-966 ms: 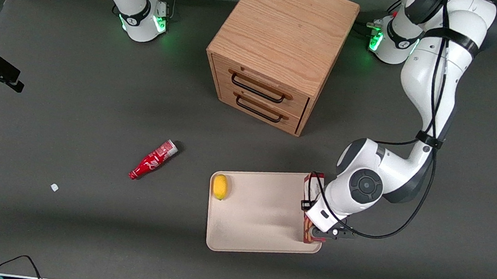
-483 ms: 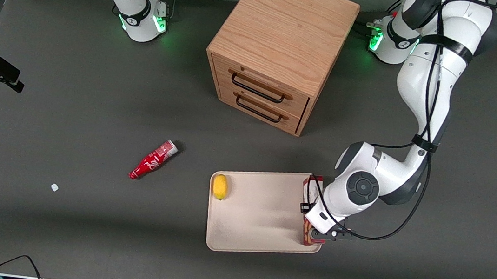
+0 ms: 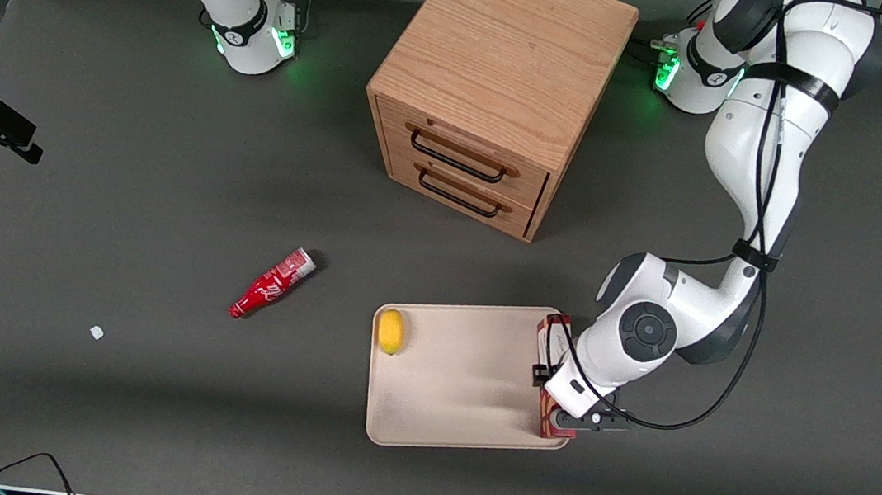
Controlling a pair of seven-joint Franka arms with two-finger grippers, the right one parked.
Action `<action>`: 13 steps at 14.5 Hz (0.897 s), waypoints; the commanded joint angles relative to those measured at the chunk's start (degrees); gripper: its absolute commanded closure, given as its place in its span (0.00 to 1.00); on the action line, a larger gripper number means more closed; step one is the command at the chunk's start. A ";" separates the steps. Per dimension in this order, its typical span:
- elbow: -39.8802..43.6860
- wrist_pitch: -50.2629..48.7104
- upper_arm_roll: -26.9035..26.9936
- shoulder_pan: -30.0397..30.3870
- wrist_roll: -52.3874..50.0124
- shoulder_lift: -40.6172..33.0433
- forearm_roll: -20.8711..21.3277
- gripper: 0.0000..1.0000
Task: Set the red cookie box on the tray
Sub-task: 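Carry the cookie box over the white tray and lower it, then open the left gripper to release the box on the tray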
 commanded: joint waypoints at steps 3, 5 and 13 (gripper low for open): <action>-0.71 0.63 0.43 -0.40 -2.09 -2.80 0.85 0.00; -2.29 -0.34 0.43 0.73 -1.92 -5.97 0.41 0.00; -7.90 -14.92 0.26 8.46 9.39 -24.41 -9.25 0.00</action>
